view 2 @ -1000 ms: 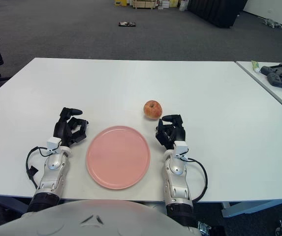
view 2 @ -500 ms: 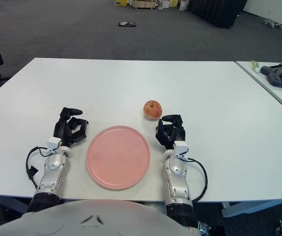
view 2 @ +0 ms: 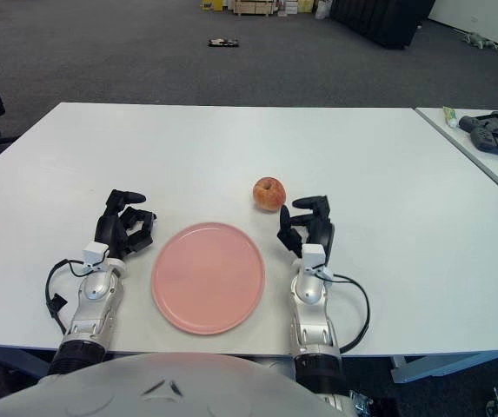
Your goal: Put the apple into the plate.
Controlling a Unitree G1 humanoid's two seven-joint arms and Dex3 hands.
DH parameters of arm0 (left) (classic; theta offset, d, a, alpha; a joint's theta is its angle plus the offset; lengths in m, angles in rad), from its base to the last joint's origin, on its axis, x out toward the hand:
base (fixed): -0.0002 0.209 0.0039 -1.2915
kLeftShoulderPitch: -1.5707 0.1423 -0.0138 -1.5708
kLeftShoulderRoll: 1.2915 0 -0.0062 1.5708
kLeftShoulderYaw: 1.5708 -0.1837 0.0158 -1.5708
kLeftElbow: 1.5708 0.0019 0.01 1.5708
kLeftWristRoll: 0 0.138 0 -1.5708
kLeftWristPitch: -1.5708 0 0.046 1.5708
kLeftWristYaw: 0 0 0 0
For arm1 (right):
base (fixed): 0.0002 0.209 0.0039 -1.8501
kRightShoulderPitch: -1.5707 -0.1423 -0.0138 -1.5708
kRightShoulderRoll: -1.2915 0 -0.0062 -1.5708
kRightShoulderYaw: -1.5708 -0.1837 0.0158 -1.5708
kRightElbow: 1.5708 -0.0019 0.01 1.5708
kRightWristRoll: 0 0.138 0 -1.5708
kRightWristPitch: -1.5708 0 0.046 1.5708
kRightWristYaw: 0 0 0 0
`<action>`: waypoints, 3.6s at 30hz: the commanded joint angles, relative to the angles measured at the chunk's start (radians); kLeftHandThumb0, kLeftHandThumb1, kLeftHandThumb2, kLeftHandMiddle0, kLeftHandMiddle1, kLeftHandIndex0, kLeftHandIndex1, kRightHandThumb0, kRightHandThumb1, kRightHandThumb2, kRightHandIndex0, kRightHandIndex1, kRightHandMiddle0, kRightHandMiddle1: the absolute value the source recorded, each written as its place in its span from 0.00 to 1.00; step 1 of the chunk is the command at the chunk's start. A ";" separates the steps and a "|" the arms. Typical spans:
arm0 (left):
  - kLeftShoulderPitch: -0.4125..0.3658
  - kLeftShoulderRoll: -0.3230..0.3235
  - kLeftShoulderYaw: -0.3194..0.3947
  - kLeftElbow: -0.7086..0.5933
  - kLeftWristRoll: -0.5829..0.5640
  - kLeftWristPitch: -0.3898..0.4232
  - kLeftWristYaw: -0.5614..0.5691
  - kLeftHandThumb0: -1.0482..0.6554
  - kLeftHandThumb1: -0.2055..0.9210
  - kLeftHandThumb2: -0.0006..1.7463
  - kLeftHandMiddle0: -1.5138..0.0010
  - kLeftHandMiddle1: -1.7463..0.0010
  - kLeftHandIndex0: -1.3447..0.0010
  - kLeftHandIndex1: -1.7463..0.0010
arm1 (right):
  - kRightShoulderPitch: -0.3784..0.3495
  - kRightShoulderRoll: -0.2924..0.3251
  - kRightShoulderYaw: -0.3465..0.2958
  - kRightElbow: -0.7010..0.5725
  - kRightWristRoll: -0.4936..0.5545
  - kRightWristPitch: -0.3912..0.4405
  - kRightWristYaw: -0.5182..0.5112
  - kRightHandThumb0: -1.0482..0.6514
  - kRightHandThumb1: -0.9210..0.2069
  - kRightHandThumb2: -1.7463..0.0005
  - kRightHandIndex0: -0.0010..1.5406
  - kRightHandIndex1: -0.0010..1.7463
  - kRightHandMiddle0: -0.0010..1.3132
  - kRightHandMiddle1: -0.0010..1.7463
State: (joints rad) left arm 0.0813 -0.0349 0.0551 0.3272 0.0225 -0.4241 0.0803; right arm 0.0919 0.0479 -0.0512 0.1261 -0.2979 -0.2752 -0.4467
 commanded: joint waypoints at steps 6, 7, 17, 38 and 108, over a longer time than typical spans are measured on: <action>-0.021 0.000 0.000 0.001 0.000 -0.005 0.001 0.61 0.66 0.54 0.62 0.19 0.76 0.00 | -0.093 -0.145 0.027 -0.017 -0.112 -0.046 0.037 0.41 0.02 0.68 0.31 0.72 0.16 1.00; -0.021 -0.001 0.000 0.001 -0.001 -0.005 0.002 0.61 0.66 0.54 0.62 0.19 0.76 0.00 | -0.095 -0.168 0.037 -0.017 -0.122 -0.042 0.063 0.41 0.02 0.68 0.30 0.71 0.15 1.00; -0.022 -0.003 0.001 0.002 -0.001 -0.002 0.003 0.61 0.66 0.55 0.62 0.18 0.76 0.00 | -0.134 -0.303 0.069 -0.056 -0.133 0.068 0.287 0.21 0.29 0.56 0.01 0.36 0.00 0.37; -0.028 0.000 0.002 0.007 0.002 -0.005 0.007 0.61 0.66 0.55 0.61 0.19 0.76 0.00 | -0.304 -0.371 0.176 0.037 -0.208 0.166 0.403 0.06 0.30 0.64 0.00 0.00 0.00 0.00; -0.006 -0.004 0.001 -0.031 -0.001 0.024 0.015 0.61 0.67 0.53 0.62 0.20 0.76 0.00 | -0.697 -0.271 0.396 0.954 -0.210 0.169 0.333 0.30 0.37 0.47 0.06 0.73 0.06 0.90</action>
State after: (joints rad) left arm 0.0791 -0.0416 0.0557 0.3109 0.0152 -0.4125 0.0883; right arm -0.6386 -0.2271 0.3295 1.0590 -0.4936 -0.1081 -0.1037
